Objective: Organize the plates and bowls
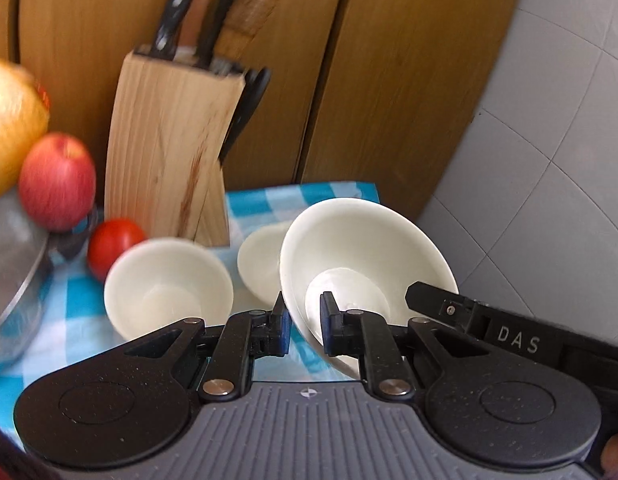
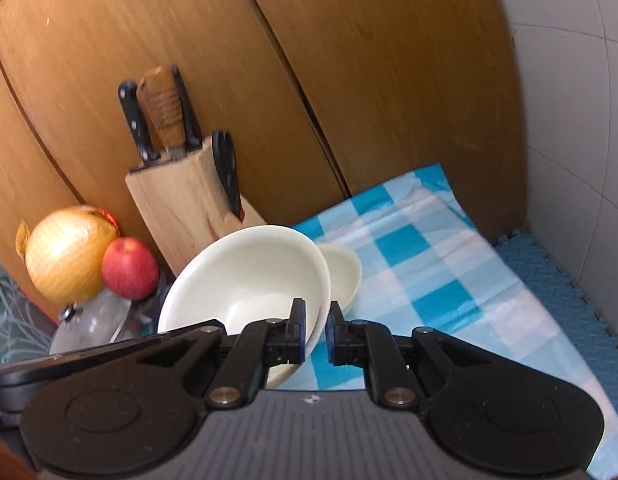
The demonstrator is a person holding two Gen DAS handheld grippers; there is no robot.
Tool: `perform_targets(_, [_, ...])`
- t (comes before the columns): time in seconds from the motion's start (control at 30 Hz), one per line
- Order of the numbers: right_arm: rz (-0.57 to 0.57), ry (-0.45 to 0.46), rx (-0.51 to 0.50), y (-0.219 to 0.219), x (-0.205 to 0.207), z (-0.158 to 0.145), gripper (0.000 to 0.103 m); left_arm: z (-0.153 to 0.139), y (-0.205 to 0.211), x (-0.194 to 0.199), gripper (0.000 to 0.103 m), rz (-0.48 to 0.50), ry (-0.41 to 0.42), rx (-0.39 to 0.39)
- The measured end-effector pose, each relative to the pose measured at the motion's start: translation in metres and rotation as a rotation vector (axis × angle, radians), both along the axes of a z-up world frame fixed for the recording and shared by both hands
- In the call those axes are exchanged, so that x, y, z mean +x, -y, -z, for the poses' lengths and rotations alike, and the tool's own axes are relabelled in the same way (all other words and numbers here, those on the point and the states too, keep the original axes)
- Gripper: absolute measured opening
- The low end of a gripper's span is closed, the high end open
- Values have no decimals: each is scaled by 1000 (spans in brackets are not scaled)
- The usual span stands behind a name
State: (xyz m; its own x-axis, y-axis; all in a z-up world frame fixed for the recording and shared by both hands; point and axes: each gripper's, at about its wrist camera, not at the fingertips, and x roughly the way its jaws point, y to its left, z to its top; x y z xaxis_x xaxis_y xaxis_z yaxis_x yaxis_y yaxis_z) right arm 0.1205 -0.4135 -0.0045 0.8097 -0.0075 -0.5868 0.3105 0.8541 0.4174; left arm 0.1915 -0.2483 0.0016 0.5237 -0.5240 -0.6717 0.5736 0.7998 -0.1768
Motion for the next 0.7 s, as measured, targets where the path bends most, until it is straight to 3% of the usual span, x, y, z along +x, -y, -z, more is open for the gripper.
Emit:
perform_targets(0.3, [5,20,-31,9,17,-9,11,-1,10,14,22,-21,21,16])
perform_targets(0.7, [-5,-7,-64,17,55,4,11,22,24,45,23,-46,-6,52])
